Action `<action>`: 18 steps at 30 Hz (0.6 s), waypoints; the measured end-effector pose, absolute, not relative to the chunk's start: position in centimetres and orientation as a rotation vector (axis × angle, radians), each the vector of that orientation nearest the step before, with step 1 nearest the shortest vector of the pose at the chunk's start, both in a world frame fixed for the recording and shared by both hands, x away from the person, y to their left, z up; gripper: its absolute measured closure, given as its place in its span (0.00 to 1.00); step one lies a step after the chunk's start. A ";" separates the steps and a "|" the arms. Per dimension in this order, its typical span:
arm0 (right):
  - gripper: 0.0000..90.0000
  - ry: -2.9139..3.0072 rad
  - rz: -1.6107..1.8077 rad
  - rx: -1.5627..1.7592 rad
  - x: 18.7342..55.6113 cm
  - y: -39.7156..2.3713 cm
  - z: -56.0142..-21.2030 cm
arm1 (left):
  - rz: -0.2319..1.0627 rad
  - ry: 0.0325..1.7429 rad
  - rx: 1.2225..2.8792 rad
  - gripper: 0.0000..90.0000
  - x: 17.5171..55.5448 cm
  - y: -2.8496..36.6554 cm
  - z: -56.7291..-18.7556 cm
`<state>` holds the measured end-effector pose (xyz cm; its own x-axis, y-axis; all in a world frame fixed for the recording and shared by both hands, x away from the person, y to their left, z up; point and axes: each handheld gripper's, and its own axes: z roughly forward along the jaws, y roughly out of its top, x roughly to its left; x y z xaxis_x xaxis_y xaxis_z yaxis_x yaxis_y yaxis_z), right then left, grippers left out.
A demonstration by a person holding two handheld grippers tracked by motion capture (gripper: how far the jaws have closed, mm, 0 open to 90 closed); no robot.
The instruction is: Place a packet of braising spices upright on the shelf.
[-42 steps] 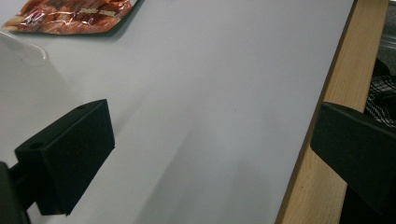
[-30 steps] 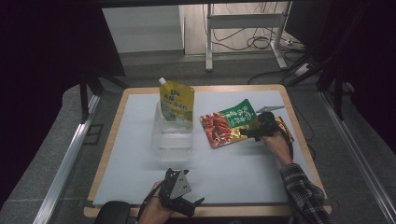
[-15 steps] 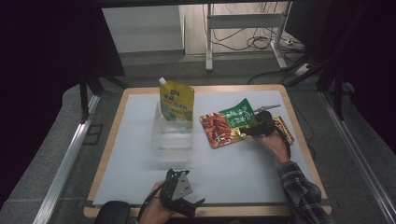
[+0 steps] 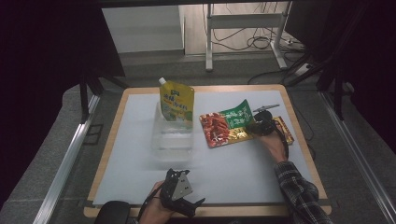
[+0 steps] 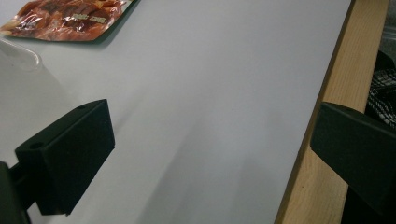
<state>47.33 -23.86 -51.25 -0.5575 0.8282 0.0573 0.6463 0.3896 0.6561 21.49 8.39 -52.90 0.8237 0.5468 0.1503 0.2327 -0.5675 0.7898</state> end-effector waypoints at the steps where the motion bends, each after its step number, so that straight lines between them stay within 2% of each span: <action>1: 0.93 2.373 0.921 1.292 47.3 -23.8 -51.2 | 0.487 0.569 2.179 0.00 21.5 8.4 -52.9; 4: 0.98 2.365 0.929 1.295 47.2 -23.6 -51.0 | 0.491 0.565 2.184 0.00 21.5 8.4 -52.9; 18: 0.99 2.332 1.034 1.263 46.8 -23.8 -48.6 | 0.502 0.572 2.175 0.00 21.5 8.5 -52.8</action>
